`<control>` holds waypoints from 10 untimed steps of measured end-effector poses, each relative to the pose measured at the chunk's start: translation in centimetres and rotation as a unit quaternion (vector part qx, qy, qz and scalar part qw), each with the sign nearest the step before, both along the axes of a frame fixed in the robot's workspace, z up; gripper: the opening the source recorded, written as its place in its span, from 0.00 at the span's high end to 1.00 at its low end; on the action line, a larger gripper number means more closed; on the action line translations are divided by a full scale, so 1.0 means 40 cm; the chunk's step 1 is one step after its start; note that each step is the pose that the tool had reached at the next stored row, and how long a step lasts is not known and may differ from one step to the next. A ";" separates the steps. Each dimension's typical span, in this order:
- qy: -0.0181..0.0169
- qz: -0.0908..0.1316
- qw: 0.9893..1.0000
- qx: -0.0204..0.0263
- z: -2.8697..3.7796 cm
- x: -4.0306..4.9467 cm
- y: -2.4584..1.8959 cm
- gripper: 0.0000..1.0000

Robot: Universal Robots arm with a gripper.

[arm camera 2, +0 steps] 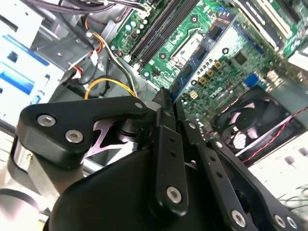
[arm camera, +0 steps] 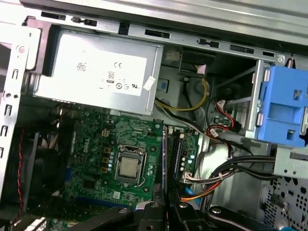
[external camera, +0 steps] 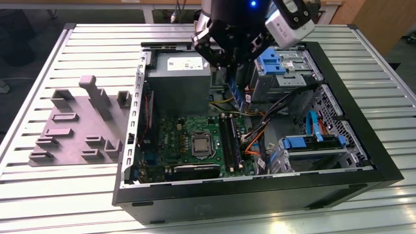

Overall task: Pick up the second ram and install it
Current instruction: 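Insert the second ram into the second slot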

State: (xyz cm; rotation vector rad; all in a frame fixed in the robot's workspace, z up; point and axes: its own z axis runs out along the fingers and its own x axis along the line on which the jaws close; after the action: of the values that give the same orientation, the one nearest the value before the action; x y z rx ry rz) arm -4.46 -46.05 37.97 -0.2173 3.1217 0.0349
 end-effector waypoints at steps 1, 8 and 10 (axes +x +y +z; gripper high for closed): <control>0.000 -0.009 1.000 0.000 0.000 0.000 0.000 0.86; 0.000 -0.053 0.999 0.000 -0.003 0.001 0.000 0.86; 0.000 -0.053 0.999 -0.001 -0.003 0.003 0.000 0.86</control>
State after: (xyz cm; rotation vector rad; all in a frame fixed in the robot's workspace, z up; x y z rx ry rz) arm -4.36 -46.05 37.83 -0.0503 3.1277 0.0317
